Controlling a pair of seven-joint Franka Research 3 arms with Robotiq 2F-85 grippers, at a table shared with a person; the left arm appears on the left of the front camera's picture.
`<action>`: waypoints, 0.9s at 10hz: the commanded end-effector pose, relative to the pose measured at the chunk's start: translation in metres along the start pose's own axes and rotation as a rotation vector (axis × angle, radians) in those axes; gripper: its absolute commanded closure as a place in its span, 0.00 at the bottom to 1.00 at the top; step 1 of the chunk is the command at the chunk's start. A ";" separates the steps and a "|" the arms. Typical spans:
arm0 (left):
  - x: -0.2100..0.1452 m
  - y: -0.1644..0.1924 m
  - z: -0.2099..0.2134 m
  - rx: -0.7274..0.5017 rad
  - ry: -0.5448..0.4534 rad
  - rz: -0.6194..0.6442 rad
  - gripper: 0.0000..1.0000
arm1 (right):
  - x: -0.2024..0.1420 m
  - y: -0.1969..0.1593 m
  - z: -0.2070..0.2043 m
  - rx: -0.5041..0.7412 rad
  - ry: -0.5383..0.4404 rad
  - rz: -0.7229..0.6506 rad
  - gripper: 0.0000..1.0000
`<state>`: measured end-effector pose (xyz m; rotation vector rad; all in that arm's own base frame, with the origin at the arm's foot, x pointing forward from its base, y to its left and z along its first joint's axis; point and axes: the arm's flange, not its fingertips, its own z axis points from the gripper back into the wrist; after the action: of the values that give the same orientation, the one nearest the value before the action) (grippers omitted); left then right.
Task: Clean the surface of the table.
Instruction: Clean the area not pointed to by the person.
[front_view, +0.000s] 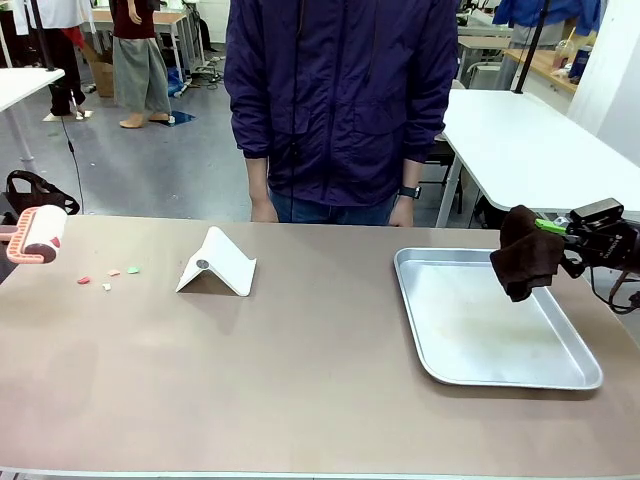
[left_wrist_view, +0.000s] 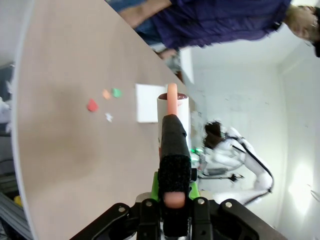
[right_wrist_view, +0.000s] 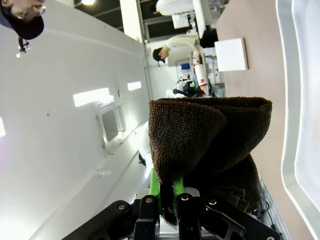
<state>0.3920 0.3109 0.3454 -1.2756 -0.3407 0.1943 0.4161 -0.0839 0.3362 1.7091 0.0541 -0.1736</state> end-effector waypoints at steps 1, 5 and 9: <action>-0.009 -0.005 -0.020 0.116 -0.030 0.031 0.78 | 0.003 0.007 -0.001 0.021 0.006 -0.004 0.89; 0.026 0.029 -0.035 0.262 -0.027 0.183 0.78 | 0.003 0.007 -0.001 0.021 0.006 -0.004 0.89; 0.037 0.052 -0.038 0.343 -0.011 0.196 0.78 | 0.003 0.007 -0.001 0.021 0.006 -0.004 0.89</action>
<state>0.4397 0.3007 0.2995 -1.0277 -0.2044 0.3907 0.4161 -0.0842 0.3360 1.7094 0.0541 -0.1741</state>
